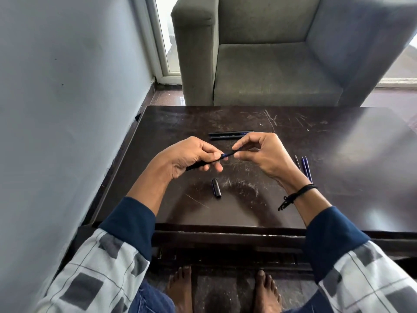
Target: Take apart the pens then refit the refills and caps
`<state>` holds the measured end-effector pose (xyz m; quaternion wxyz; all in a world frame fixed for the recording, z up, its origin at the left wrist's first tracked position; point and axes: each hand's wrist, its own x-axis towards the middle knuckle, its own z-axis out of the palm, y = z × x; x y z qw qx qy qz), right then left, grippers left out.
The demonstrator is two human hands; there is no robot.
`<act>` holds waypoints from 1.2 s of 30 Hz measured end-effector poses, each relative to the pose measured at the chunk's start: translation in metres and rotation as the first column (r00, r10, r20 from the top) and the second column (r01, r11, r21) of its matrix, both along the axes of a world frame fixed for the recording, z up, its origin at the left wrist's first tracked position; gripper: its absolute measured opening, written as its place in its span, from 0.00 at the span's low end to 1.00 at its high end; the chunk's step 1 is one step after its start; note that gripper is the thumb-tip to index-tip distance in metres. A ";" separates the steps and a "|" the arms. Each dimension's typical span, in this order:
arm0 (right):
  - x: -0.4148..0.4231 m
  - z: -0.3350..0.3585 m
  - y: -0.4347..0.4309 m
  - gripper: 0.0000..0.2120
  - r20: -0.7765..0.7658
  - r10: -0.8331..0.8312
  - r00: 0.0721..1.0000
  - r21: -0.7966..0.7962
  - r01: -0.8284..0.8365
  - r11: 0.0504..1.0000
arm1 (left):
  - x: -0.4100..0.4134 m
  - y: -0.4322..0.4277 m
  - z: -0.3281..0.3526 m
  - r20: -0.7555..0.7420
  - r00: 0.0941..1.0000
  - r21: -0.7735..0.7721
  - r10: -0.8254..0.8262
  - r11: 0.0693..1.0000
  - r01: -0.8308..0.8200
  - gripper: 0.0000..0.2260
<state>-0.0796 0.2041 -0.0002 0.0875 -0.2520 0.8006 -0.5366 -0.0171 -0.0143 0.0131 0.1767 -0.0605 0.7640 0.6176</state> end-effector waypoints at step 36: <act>0.006 -0.006 -0.008 0.13 -0.002 -0.071 0.997 0.240 0.070 0.968 | -0.001 0.010 -0.004 -0.200 0.979 -0.258 0.038 0.962 -0.090 0.07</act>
